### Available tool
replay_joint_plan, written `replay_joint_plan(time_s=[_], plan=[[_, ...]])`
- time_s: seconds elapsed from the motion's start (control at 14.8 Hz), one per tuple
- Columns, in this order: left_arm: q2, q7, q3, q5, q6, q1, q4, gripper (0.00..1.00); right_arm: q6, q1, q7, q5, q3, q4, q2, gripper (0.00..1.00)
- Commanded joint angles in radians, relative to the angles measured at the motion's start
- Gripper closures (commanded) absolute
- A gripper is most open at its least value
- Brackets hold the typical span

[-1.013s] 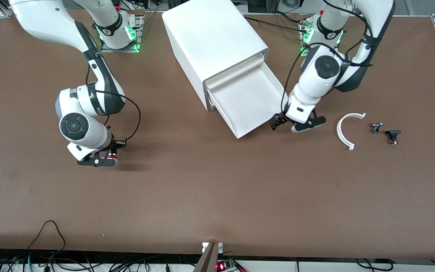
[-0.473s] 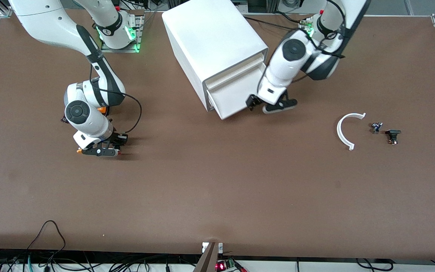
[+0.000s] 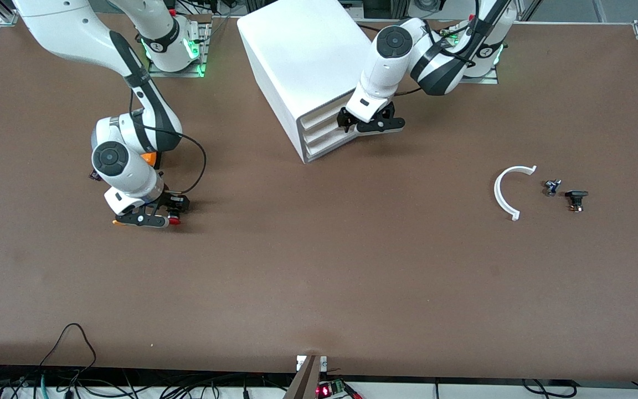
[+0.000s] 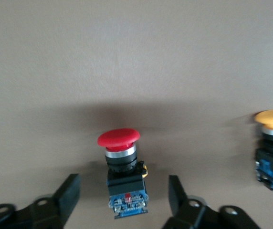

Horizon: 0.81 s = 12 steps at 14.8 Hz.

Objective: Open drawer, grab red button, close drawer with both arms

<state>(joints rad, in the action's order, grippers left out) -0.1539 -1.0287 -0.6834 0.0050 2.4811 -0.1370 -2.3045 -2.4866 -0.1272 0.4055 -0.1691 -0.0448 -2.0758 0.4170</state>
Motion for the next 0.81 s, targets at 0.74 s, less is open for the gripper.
replay_joint_plan(time_s=[0.74], plan=[[0.198, 0.302, 0.318, 0.009, -0.192, 0.142, 0.193, 0.00, 0.669, 0.023, 0.073, 0.030, -0.050, 0.545, -0.069, 0.00]])
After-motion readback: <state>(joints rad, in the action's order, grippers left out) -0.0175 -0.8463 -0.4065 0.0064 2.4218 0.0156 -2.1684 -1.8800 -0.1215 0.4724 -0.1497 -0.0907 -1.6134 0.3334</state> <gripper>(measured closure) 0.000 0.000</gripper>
